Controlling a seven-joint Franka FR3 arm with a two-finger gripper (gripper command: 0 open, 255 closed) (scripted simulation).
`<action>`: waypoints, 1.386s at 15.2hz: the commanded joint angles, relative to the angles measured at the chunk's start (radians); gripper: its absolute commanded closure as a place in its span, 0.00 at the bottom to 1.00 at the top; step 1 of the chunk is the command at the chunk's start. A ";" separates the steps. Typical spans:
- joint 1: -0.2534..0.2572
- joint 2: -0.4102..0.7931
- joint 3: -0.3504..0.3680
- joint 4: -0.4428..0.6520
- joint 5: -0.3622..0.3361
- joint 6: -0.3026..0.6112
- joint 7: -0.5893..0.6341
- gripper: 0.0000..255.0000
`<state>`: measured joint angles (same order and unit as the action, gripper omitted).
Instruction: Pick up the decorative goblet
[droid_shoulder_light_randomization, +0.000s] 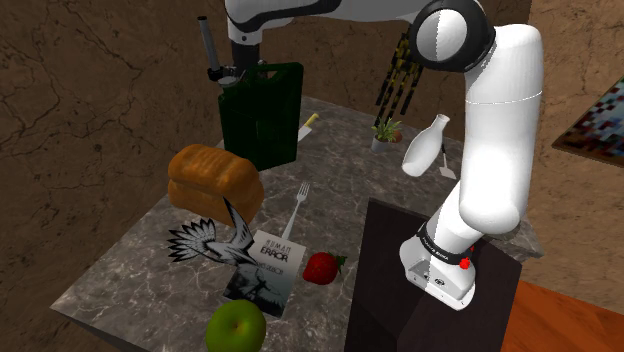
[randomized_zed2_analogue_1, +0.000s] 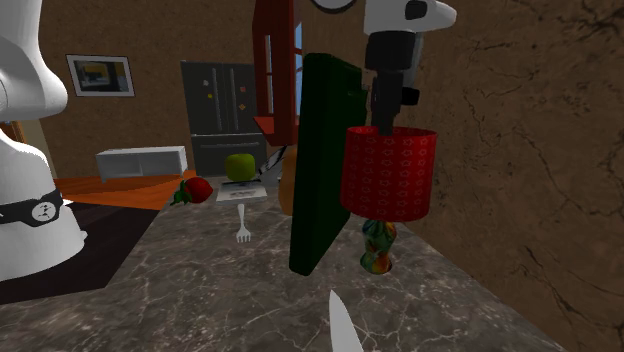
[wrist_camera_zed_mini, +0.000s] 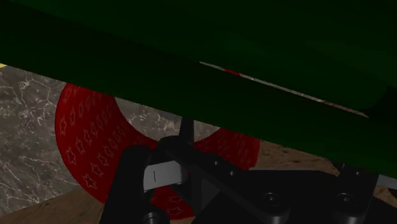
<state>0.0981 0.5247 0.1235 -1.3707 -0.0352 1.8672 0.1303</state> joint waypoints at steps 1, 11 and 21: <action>0.001 0.004 0.000 -0.022 -0.001 0.026 0.001 0.00; 0.000 0.004 0.000 -0.031 -0.001 0.034 0.001 1.00; 0.002 -0.010 0.001 0.056 0.001 -0.066 0.001 1.00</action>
<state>0.0989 0.5160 0.1243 -1.3291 -0.0339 1.8161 0.1303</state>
